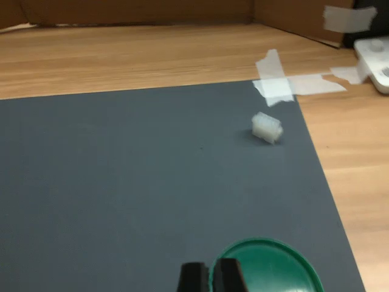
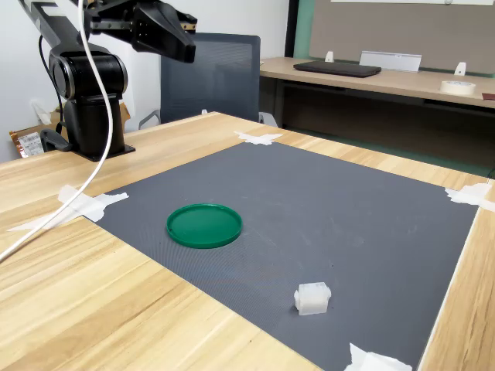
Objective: Grasp a white terminal and put it in the green lid.
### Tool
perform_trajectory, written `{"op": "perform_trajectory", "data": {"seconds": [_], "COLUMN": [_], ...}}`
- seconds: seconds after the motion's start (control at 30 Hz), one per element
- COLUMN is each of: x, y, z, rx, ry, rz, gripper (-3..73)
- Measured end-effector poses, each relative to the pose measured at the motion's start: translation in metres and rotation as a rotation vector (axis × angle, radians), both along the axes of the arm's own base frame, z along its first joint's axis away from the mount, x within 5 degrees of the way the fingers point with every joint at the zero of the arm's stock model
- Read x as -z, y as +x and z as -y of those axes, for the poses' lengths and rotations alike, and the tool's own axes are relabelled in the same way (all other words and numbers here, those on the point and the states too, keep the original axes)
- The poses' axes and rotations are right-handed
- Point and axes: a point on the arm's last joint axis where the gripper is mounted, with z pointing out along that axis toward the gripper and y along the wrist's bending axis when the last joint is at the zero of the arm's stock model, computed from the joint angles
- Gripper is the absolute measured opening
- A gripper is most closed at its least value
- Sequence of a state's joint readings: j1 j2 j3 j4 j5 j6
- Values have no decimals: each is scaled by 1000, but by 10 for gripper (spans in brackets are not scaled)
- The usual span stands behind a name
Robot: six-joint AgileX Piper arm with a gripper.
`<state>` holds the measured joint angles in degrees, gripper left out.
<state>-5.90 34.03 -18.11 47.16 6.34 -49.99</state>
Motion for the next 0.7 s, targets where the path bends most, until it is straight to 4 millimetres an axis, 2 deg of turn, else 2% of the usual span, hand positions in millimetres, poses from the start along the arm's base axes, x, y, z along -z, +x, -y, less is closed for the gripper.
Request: {"op": "perform_trajectory", "data": {"seconds": [0.2,0.3,0.7], "x": [-33,-43,-59], "y": [33,48,110], "z": [-5,-6,24], "rx": [-141,-213,-279], "ry": [-93,-139,-272], "rz": [-88,-166,-576], "gripper": [-29,-29,-29]}}
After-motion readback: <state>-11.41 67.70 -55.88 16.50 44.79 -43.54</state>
